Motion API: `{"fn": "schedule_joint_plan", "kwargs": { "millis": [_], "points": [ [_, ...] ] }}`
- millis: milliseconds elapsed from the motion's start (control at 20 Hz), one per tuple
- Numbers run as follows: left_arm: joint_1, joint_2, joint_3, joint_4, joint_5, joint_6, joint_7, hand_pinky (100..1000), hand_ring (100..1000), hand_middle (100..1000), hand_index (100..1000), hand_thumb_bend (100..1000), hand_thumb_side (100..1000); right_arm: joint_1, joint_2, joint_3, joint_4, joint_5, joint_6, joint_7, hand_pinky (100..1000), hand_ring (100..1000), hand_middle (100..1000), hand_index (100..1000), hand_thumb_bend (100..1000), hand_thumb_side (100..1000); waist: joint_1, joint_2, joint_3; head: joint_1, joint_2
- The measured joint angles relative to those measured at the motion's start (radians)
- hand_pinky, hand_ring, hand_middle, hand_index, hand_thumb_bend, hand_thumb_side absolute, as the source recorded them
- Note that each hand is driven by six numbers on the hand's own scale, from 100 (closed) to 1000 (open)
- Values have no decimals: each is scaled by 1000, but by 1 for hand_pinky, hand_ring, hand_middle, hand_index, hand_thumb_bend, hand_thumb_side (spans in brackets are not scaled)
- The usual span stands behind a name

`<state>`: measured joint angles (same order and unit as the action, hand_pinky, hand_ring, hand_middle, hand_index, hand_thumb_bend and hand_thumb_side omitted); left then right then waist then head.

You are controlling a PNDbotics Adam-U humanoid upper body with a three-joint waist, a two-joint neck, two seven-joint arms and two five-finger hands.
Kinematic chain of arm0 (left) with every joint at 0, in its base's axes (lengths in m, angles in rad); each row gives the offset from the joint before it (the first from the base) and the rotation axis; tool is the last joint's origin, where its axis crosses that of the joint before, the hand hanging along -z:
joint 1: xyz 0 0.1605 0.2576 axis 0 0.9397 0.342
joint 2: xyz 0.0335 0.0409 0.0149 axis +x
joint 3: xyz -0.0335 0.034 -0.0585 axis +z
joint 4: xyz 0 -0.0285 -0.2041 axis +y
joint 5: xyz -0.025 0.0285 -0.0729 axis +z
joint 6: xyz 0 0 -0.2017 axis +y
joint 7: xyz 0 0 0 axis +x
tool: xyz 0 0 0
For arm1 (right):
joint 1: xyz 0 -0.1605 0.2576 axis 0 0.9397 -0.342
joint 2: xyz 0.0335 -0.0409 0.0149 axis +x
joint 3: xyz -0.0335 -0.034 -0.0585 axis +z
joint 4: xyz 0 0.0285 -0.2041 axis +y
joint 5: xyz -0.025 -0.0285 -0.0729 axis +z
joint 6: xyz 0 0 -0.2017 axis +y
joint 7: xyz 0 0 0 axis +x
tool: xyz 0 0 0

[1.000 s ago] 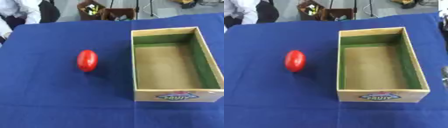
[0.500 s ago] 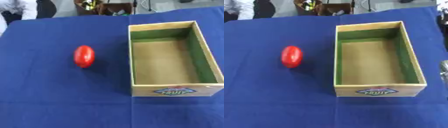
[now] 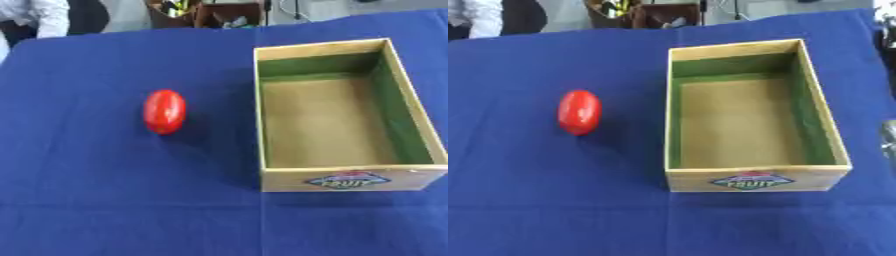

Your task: Pick up objects on the table and place them in the box.

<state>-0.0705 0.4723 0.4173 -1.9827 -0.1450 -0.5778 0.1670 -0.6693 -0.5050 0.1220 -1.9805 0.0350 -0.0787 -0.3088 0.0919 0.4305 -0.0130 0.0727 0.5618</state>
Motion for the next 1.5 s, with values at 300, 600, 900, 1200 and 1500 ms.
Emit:
{"fn": "schedule_joint_plan", "kwargs": {
  "millis": [300,600,900,1200,1500],
  "points": [
    [0,76,-11,1,-28,59,-17,396,532,639,817,917,1000,1,-1,-6,0,4,-1,-3,900,919,563,701,100,651,1,0,-6,0,0],
    [-51,177,-31,62,-52,71,-74,364,547,661,839,940,1000,8,-2,-12,0,8,-3,-12,902,920,562,701,100,649,1,0,-6,0,-2],
    [-120,272,-68,157,-98,31,-189,421,577,694,907,943,955,9,-2,-12,0,8,-3,-15,901,919,562,701,100,650,1,0,-12,-3,-6],
    [-216,368,-135,319,-142,-48,-309,454,602,719,936,932,935,9,-2,-11,0,8,-3,-14,901,919,562,700,100,650,7,-9,-21,-3,-10],
    [-328,410,-203,458,-178,-115,-403,505,643,760,970,887,894,10,-2,-9,0,8,2,-5,904,921,561,700,100,645,19,-12,-32,1,-10]
  ]
}}
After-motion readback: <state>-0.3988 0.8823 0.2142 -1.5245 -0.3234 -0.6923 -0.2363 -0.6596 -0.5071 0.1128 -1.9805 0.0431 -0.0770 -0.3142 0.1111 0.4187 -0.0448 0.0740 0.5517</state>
